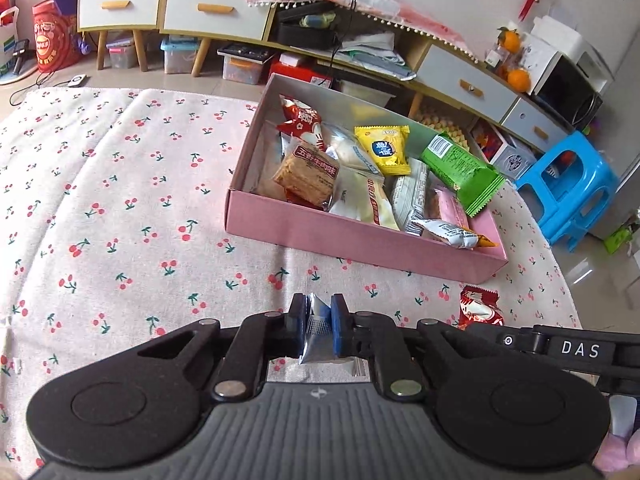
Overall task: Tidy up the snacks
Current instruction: 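Close the left tool on the silver packet while the right tool lifts the red candy packet, then carry the silver packet in the left tool while the right tool carries the red candy packet into the box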
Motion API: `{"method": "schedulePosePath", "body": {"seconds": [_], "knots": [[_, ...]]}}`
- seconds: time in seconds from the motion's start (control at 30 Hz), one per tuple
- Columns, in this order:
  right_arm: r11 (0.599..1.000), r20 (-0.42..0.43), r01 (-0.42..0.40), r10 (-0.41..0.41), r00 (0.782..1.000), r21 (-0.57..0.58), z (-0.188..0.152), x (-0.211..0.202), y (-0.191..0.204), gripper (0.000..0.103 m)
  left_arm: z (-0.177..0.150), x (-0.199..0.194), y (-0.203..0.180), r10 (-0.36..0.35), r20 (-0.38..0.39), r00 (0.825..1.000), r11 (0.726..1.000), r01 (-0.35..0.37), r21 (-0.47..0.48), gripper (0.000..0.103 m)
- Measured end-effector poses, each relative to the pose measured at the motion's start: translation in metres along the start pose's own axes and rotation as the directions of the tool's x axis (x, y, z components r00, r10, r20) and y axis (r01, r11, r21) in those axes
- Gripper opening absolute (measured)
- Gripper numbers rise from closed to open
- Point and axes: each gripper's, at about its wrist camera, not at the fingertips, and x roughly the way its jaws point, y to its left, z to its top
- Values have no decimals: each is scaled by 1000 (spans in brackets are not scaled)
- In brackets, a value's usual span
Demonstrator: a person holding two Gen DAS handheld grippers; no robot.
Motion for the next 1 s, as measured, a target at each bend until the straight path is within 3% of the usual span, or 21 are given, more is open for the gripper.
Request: {"method": "schedulePosePath", "body": {"seconds": [0.37, 0.53, 1.0], "knots": [[998, 3, -59, 59, 998, -15, -5, -6, 35, 26, 3, -30, 10, -17, 27, 999, 998, 16, 65, 11], [997, 11, -76, 77, 997, -10, -4, -10, 43, 26, 6, -30, 16, -37, 8, 999, 999, 36, 39, 11], [988, 116, -125, 114, 987, 89, 35, -25, 38, 26, 37, -22, 14, -96, 136, 986, 995, 98, -3, 11]]}}
